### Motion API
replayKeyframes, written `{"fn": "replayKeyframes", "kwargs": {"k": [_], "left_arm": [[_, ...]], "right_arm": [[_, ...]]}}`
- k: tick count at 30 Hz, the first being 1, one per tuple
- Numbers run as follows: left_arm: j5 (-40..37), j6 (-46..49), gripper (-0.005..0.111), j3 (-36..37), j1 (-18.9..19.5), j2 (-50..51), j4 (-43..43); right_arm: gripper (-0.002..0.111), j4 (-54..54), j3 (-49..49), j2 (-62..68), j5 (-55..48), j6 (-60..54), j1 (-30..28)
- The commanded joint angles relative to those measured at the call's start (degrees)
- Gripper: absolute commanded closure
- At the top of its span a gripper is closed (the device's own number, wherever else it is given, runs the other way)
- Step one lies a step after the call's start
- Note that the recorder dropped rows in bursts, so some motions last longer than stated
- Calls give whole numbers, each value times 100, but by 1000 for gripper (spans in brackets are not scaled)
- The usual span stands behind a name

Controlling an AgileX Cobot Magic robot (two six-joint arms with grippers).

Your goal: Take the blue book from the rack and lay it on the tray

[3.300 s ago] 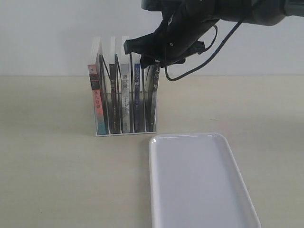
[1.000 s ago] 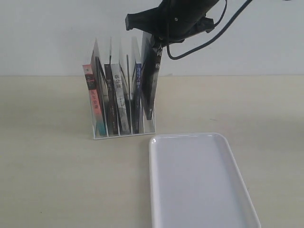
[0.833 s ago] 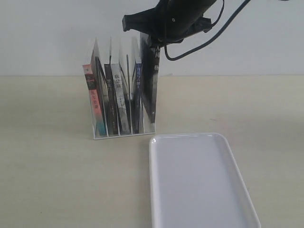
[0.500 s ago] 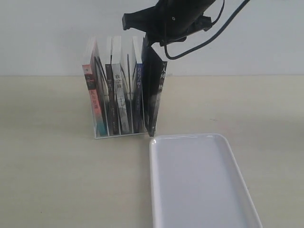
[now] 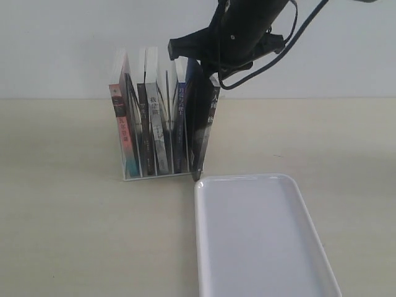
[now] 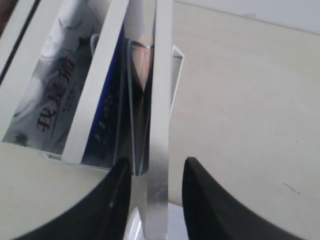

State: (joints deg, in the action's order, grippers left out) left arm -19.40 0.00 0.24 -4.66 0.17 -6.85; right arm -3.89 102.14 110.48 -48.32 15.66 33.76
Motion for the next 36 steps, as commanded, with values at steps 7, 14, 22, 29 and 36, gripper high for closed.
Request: {"fn": "replayKeyframes", "kwargs": {"k": [7,14,22,29,36], "left_arm": [[25,-36,103,-24,6,-17,25],[25,-36,103,-24,6,-17,25],[25,-36,103,-24,6,-17,25],[25,-36,103,-24,6,-17,25],[25,-36,103,-24,6,-17,25]], "right_arm": [[74,-51,32,31,-60,-20,8],[74,-51,32,45,-295,-20,8],[74,-51,56,-163,125,-20,8],[74,-51,748,-399,-279,-258,248],[74,-345,1531,-297,-346,-217,1083]]}}
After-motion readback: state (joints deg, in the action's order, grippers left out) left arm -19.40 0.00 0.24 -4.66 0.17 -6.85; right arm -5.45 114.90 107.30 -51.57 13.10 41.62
